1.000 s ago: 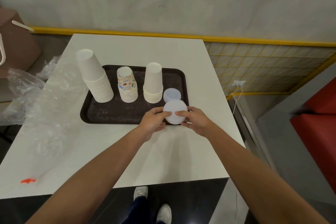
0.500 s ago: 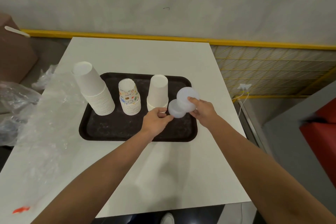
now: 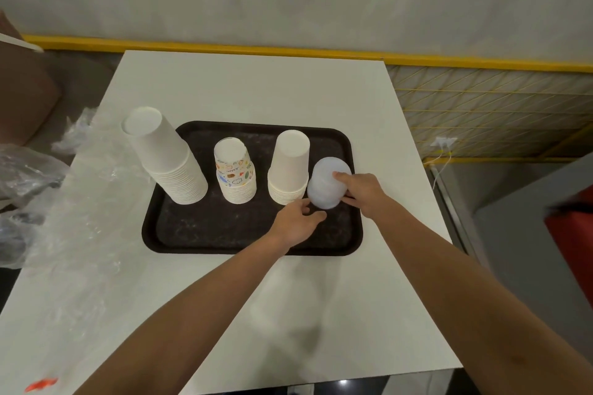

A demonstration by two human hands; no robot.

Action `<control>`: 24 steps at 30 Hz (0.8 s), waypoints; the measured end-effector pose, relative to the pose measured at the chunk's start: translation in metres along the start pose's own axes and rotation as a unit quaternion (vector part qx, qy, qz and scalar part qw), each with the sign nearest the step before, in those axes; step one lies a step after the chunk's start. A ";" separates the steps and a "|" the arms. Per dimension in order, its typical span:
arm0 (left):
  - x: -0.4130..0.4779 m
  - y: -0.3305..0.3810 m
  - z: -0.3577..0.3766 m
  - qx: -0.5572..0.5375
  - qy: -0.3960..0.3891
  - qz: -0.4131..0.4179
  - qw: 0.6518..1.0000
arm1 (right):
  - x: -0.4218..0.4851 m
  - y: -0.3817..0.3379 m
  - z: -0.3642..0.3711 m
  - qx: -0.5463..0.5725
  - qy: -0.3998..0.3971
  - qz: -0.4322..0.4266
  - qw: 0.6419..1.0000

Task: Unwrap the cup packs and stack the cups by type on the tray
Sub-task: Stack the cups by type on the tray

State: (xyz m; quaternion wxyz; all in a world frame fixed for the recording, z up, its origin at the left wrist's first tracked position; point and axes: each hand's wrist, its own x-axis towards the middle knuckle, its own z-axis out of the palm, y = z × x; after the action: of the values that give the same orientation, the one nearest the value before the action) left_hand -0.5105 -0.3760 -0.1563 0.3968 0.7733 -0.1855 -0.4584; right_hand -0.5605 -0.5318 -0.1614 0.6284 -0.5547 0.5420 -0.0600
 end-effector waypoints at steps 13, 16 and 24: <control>0.008 0.010 0.007 -0.152 -0.044 -0.062 0.986 | -0.004 -0.001 -0.001 -0.099 -0.042 -0.023 0.994; 0.010 0.011 0.010 -0.162 -0.051 -0.067 0.983 | -0.005 0.002 -0.002 -0.090 -0.048 -0.028 0.994; 0.008 0.009 0.006 -0.145 -0.071 -0.073 0.984 | -0.010 0.007 -0.002 -0.103 -0.038 -0.054 0.993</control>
State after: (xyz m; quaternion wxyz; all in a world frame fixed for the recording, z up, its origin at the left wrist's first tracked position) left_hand -0.5112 -0.3896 -0.1554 0.4556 0.6848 -0.0879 -0.5619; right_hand -0.5694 -0.5233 -0.1601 0.5843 -0.6466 0.4902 -0.0164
